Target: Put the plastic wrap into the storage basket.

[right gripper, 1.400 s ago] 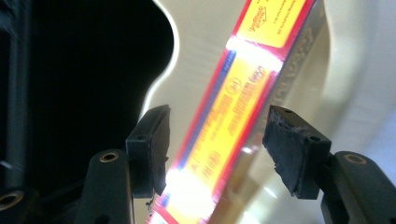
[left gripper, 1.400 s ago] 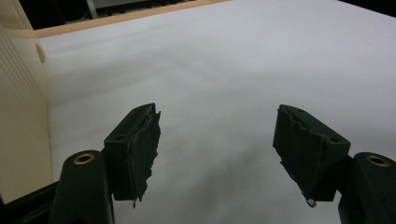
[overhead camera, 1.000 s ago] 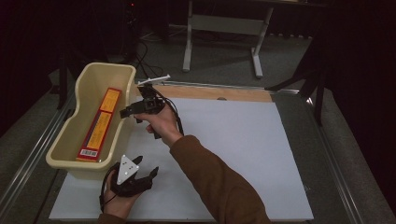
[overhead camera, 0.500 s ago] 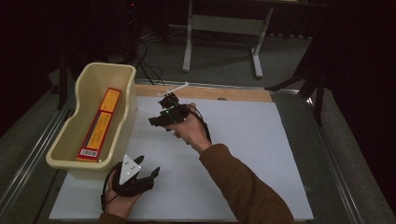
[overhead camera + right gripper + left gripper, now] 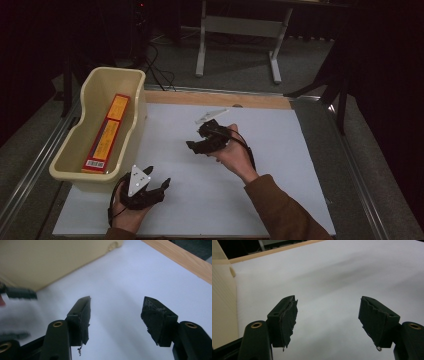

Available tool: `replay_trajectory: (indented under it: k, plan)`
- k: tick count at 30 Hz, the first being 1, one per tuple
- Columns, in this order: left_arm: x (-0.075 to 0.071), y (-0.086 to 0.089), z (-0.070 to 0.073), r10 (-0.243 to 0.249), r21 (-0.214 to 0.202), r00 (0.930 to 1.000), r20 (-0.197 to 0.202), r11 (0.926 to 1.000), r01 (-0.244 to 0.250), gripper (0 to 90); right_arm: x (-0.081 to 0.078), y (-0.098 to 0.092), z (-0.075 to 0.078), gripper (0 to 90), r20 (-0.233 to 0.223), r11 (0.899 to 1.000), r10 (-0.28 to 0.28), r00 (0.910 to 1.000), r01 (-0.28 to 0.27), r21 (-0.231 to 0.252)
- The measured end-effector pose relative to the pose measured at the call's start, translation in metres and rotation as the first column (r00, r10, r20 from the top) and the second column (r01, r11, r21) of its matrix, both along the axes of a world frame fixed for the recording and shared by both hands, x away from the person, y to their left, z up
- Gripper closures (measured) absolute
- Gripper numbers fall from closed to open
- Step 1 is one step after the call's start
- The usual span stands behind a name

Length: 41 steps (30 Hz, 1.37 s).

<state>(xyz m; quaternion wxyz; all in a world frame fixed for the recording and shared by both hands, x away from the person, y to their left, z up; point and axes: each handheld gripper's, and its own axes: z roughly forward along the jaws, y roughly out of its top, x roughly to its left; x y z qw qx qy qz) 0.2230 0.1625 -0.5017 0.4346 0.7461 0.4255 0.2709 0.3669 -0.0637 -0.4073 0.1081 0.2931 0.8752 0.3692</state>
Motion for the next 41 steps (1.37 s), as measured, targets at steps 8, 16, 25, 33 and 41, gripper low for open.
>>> replay_trajectory:
  k: [8,16,25,33,41]
  plan:
    - [0.001,0.001,0.000,0.009,-0.001,1.0000,0.000,1.0000,-0.009,30.7,-0.024,-0.060,-0.014,38.5,0.023,0.998,-0.057,0.9981,0.057,0.012]
    - [0.000,0.007,0.002,0.022,-0.010,0.9998,0.000,0.9997,-0.022,30.7,-0.057,-0.115,-0.047,36.4,0.052,0.986,-0.157,0.9862,0.154,0.055]
    - [0.000,0.010,0.004,0.022,-0.006,0.9998,0.004,0.9997,-0.021,31.4,-0.087,-0.173,-0.078,30.7,0.069,0.965,-0.249,0.9661,0.241,0.104]
    - [-0.001,0.009,0.004,0.017,0.002,0.9998,0.013,0.9999,-0.017,31.0,-0.108,-0.202,-0.085,23.4,0.111,0.951,-0.295,0.9491,0.281,0.127]
    - [-0.001,0.007,0.004,0.017,0.008,0.9998,0.010,0.9998,-0.017,30.5,-0.107,-0.213,-0.087,16.8,0.140,0.948,-0.314,0.9391,0.302,0.102]
